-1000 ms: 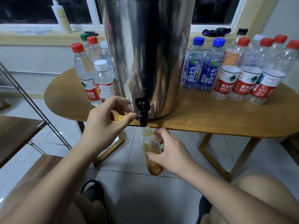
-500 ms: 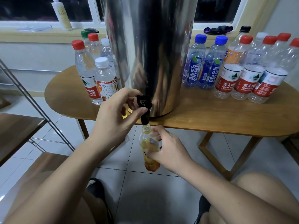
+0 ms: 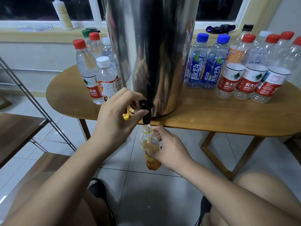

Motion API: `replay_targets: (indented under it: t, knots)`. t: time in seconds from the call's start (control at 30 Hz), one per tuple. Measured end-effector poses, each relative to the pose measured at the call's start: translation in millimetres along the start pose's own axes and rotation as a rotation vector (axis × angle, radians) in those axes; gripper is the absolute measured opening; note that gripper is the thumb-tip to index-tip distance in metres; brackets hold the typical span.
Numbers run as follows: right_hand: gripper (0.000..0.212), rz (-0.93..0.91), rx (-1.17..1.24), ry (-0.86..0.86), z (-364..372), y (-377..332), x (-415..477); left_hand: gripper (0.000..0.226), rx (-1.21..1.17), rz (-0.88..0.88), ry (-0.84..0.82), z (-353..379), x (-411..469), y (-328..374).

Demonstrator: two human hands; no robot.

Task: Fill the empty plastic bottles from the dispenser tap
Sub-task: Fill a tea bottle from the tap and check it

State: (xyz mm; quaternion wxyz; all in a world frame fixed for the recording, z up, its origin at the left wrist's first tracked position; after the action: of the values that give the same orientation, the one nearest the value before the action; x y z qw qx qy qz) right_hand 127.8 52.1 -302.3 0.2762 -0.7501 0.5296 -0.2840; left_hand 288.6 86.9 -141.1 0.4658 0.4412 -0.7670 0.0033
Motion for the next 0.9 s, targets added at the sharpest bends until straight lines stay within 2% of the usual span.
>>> replay_targets:
  t: [0.37,0.9]
  knots:
    - [0.065,0.007,-0.017,-0.041,10,5,2,0.021,0.060,0.037,0.019,1,-4,2]
    - [0.064,0.040,-0.003,-0.044,11,12,2,0.022,-0.062,-0.042,0.014,5,-5,-4]
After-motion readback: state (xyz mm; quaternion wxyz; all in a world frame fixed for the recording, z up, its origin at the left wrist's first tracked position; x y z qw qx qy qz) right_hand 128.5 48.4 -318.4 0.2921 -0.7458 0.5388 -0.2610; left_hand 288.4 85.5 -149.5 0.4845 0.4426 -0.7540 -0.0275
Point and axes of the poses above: each hand's wrist, its own x-axis towards the middle knuckle, its own z-axis out of the palm, y = z × x, the point moved 9 cm from there along x, towards the middle knuckle
